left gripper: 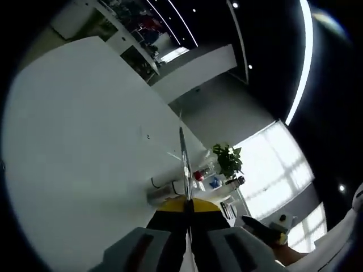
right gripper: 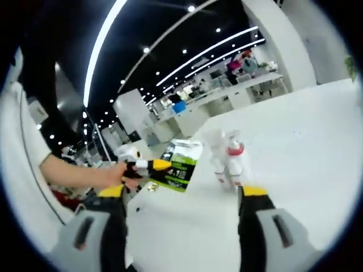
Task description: Arrange the skincare products in the storage area until every visible bottle or jar stands upright without overlapping.
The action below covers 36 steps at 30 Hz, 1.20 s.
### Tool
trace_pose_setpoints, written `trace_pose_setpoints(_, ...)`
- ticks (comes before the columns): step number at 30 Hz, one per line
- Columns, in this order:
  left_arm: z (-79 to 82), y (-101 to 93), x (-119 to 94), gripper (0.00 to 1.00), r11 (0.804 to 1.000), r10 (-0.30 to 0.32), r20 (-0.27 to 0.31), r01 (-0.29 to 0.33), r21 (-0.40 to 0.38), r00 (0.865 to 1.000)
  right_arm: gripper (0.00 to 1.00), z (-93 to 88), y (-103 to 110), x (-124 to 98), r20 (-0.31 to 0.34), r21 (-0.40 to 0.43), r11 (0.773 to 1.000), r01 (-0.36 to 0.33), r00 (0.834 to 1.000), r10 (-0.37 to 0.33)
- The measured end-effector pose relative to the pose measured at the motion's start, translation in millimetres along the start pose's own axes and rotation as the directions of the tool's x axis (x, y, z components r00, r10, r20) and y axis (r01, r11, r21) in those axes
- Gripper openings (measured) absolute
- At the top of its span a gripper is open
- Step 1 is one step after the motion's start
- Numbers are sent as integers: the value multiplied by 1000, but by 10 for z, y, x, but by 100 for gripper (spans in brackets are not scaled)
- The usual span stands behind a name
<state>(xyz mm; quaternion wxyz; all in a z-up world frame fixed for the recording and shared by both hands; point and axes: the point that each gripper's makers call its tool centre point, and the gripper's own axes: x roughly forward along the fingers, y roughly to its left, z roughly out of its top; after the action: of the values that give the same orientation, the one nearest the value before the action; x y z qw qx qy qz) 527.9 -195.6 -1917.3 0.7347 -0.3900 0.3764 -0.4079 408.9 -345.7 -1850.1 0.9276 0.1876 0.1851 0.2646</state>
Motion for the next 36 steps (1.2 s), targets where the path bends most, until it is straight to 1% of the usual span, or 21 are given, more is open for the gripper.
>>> trace_pose_setpoints(4,13,108,87,0,1000,23,-16,-23,-5,1000,83,43,-96,-53,28,-19,999,50,998,-49)
trace_pose_setpoints(6,6,156,118,0,999,36,-27,-36,-10,999,85,47,-138,-66,30,-31,997,75,997,-74)
trace_pose_setpoints(10,-24,252,183,0,999,47,-51,-48,-22,998,85,3,-220,-93,0,-63,991,119,993,-120)
trace_pose_setpoints(11,-37,296,203,0,998,53,-59,-54,-29,997,85,-28,-261,-107,-23,-84,986,142,989,-145)
trace_pose_setpoints(13,-41,329,219,0,998,58,-62,-60,-35,996,85,-48,-292,-118,-38,-101,982,159,986,-163)
trace_pose_setpoints(14,-46,362,245,0,997,59,-65,-62,-48,996,85,-87,-325,-125,-62,-116,978,174,981,-182)
trace_pose_setpoints(16,-52,383,281,0,997,62,-68,-65,-52,996,85,-129,-348,-128,-86,-101,978,182,978,-190)
trace_pose_setpoints(21,-67,460,342,0,994,78,-81,-84,-64,994,85,-131,-380,-145,-85,-104,975,198,975,-207)
trace_pose_setpoints(22,-73,521,365,0,992,94,-86,-100,-73,992,85,-137,-387,-145,-87,-102,974,200,974,-209)
trace_pose_setpoints(26,-104,635,392,0,988,115,-101,-124,-95,988,84,-152,-405,-146,-88,-104,974,202,974,-211)
trace_pose_setpoints(29,-127,697,425,0,985,117,-114,-130,-112,987,84,-164,-437,-149,-90,-90,974,209,972,-217)
trace_pose_setpoints(36,-141,798,535,0,981,127,-134,-145,-127,983,84,-195,-494,-153,-101,-79,971,226,967,-234)
